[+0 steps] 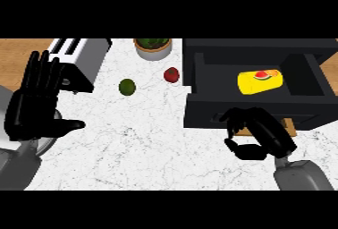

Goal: Pick up the cup, place it into the drawer and close the drawer

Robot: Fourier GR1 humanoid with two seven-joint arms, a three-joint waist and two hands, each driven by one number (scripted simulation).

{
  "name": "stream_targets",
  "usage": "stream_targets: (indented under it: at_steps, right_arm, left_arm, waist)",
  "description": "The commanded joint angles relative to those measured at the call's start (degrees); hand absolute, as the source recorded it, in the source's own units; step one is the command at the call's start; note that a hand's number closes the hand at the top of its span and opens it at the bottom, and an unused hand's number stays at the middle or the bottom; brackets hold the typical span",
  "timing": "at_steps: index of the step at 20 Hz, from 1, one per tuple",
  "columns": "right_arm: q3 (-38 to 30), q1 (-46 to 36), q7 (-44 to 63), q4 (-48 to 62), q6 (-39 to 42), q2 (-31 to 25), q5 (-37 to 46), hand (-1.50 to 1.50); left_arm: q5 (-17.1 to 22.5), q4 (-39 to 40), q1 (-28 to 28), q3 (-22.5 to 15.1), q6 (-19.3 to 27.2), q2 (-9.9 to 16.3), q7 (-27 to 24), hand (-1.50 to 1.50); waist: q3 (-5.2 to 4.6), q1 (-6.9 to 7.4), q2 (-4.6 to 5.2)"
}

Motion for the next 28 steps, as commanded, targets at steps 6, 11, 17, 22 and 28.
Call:
stream_targets:
  at_steps: [6, 11, 17, 22, 28]
  right_arm:
    - [-0.5, -12.3, -2.4, 22.2, -2.8, 2.7, 7.9, -1.50]
    - [-4.6, -18.8, -9.1, 37.3, -8.0, 4.6, 8.7, -1.50]
    - [-9.5, -29.5, -16.2, 55.1, -8.9, 4.4, 7.2, -1.50]
    - [-13.6, -37.8, -18.9, 66.4, -8.7, 2.1, 6.2, -1.50]
    - [-14.0, -40.3, -22.3, 72.4, -8.4, -1.7, 7.6, -1.50]
  left_arm:
    - [0.1, 1.8, 7.6, 6.7, -10.3, 0.3, -2.9, -1.50]
    - [-2.1, 3.7, 7.1, 8.4, -12.7, -2.1, -2.2, -1.50]
    - [-3.5, 7.4, 7.3, 11.0, -16.9, -1.7, -4.0, -1.50]
    - [-3.1, 3.3, 9.4, 10.5, -17.2, -2.6, -2.9, -1.50]
    - [-1.8, 4.1, 6.8, 11.9, -17.7, -0.9, 0.5, -1.50]
  waist:
    - [0.00, -0.32, 0.07]
    - [0.01, -0.53, 0.10]
    - [0.03, -0.02, 0.43]
    - [0.09, 1.42, 0.81]
    - [0.15, 2.49, 1.44]
